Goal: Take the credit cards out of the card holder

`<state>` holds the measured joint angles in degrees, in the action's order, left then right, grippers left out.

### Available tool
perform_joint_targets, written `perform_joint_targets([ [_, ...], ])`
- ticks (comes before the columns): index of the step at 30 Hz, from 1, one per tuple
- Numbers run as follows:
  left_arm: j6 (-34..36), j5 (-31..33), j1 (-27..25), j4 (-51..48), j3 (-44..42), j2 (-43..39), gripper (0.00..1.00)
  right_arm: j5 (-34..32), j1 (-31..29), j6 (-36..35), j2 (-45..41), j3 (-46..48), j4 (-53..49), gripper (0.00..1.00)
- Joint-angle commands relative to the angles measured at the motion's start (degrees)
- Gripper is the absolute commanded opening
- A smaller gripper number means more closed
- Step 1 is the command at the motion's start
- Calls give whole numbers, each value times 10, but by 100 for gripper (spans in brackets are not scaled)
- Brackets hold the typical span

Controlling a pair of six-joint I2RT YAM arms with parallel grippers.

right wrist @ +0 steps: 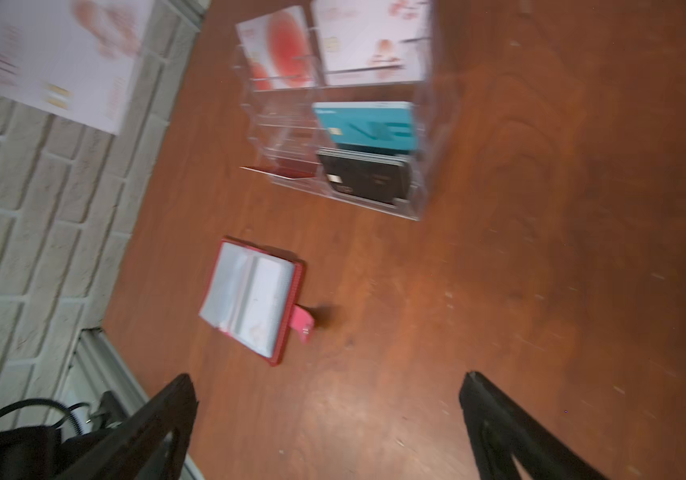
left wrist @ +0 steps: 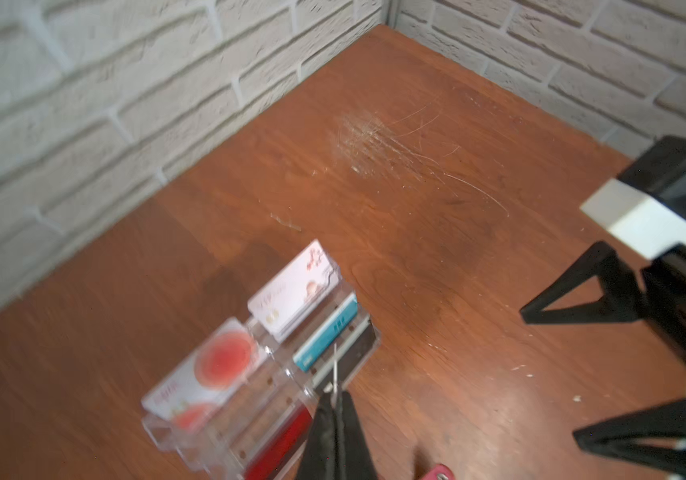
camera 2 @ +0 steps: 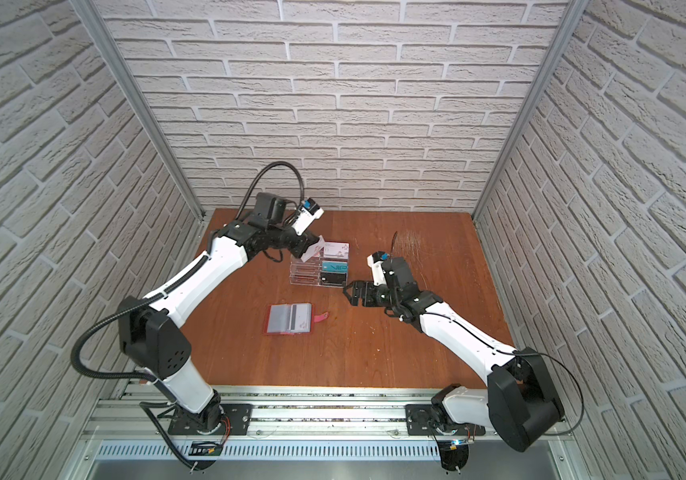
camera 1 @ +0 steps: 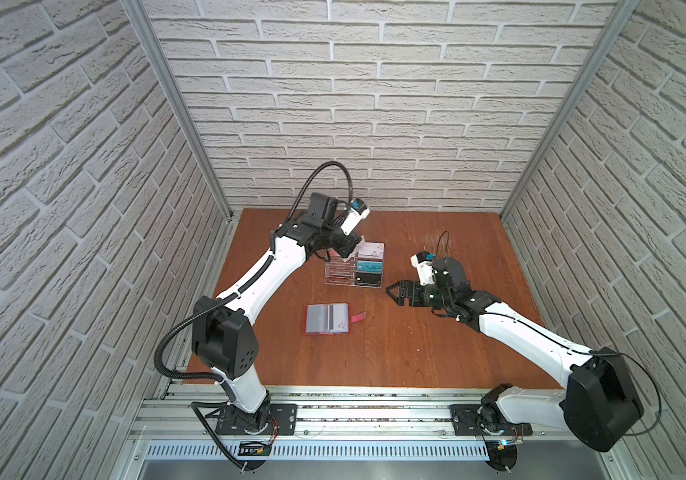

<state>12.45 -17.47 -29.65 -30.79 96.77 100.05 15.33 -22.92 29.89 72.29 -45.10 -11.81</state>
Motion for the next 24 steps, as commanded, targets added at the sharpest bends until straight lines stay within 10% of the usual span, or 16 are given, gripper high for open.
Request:
perform_joint_targets([
  [1, 176, 66, -27, 18, 37, 64, 0, -16, 35, -21, -24, 25, -68, 100],
  [9, 340, 26, -25, 67, 110, 177, 0, 20, 110, -31, -71, 49, -90, 100],
  [24, 430, -100, 2, 7, 157, 230, 0, 67, 178, -39, -55, 72, -63, 100],
])
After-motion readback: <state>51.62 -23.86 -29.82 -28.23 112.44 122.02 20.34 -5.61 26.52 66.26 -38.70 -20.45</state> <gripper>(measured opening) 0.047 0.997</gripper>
